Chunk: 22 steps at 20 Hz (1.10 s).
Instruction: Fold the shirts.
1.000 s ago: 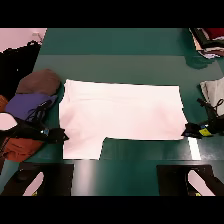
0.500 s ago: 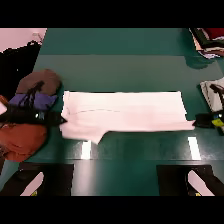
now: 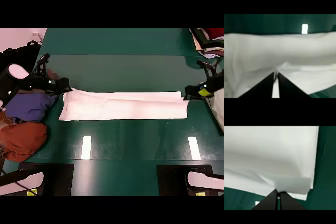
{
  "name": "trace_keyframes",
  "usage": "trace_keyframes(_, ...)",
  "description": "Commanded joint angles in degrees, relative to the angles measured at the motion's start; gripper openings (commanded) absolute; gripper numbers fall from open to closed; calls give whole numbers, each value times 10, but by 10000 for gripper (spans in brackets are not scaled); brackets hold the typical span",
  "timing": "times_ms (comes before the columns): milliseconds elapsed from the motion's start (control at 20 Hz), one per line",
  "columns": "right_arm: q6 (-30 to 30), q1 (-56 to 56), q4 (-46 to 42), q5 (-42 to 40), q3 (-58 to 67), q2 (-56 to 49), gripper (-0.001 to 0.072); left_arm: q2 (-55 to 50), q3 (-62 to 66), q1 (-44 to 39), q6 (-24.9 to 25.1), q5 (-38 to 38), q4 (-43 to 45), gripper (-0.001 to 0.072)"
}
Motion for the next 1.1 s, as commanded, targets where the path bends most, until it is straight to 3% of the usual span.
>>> trace_keyframes(0, 6, -13, 73, -1, 82, -82, 307, -49, 47, 2, 1, 35, -1, 504)
trace_keyframes(50, -2, -23, 105, 6, 96, -97, 350, -49, 55, 2, 1, 28, -1, 547)
trace_keyframes(250, -57, -83, 152, 35, 79, -108, 388, -49, 83, 0, 2, -64, -4, 542)
trace_keyframes(300, -66, -104, 153, 40, 62, -108, 389, -49, 83, 0, 2, -81, -9, 486)
trace_keyframes(350, -71, -125, 153, 40, 42, -108, 419, -49, 83, 0, 4, -93, -9, 209)
trace_keyframes(400, -73, -143, 153, 37, 22, -108, 543, -49, 83, 0, 23, -103, -12, 30)
trace_keyframes(450, -84, -161, 154, 32, 3, -109, 579, -49, 83, 0, 30, -107, -21, 26)
trace_keyframes(800, -161, -184, 195, 20, -74, -134, 566, -52, 83, -83, 31, -55, -37, 26)
trace_keyframes(900, -161, -165, 222, 16, -74, -153, 500, -65, 83, -118, 30, -30, -37, 26)
trace_keyframes(950, -167, -154, 233, 12, -74, -161, 421, -76, 83, -133, 25, -23, -37, 26)
trace_keyframes(1000, -173, -146, 238, 7, -73, -165, 265, -89, 83, -148, 21, -12, -38, 26)
trace_keyframes(1050, -174, -140, 240, 5, -73, -164, 53, -104, 83, -163, 9, 4, -39, 26)
